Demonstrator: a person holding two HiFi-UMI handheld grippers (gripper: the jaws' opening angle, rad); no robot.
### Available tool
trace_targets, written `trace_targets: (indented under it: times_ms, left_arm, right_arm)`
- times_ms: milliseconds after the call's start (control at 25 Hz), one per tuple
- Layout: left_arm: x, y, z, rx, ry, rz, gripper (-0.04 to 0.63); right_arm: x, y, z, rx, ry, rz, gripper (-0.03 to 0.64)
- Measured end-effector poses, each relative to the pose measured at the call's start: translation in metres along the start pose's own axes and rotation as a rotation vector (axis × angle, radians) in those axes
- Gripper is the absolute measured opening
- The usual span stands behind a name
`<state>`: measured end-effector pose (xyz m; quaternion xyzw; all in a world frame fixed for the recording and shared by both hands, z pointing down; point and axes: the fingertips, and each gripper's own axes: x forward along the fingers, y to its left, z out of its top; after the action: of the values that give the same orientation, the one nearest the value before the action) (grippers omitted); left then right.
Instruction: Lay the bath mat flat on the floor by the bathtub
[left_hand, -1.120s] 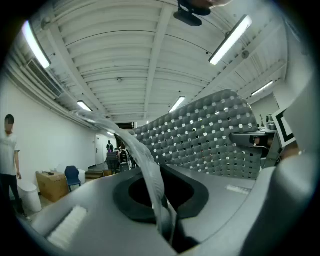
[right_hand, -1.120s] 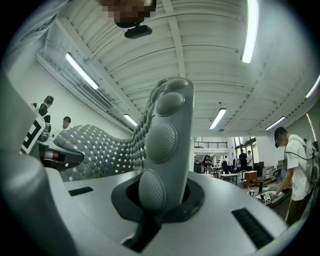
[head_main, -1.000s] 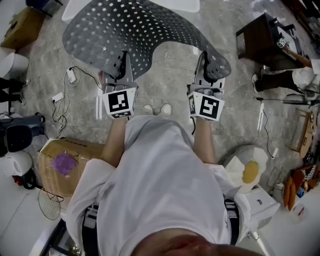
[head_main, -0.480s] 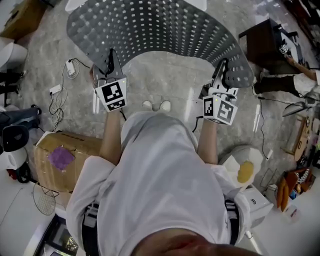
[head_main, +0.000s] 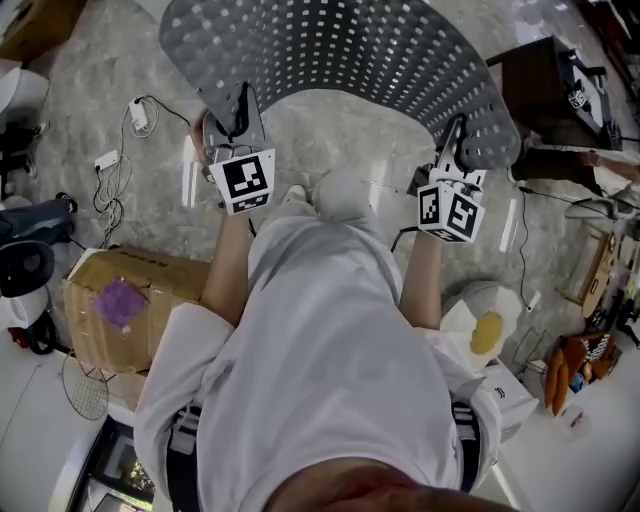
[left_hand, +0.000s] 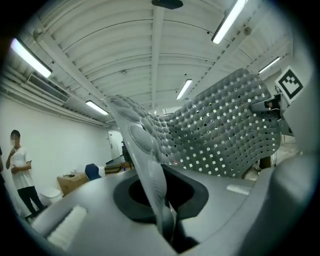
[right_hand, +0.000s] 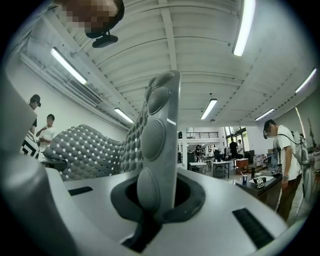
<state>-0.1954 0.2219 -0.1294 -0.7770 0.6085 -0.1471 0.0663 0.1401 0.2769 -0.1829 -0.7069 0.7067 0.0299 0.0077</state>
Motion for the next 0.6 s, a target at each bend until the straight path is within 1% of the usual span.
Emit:
trace_targets:
  times_ms: [120, 280, 440, 600]
  left_arm:
    - [0.006, -0.001, -0.008, 0.002, 0.018, 0.001, 0.015]
    - [0.029, 0.000, -0.021, 0.010, 0.045, 0.000, 0.015]
    - [0.066, -0.001, -0.039, 0.037, 0.088, 0.001, 0.017]
    - [0.116, -0.011, -0.067, 0.050, 0.134, -0.021, 0.017]
  right_arm:
    - [0.009, 0.001, -0.012, -0.002, 0.019, 0.010, 0.020]
    - [0.037, 0.005, -0.034, -0.006, 0.050, 0.027, 0.020]
    - [0.077, 0.005, -0.063, 0.003, 0.088, 0.051, 0.020]
    - [0.124, 0.008, -0.109, 0.011, 0.143, 0.083, 0.018]
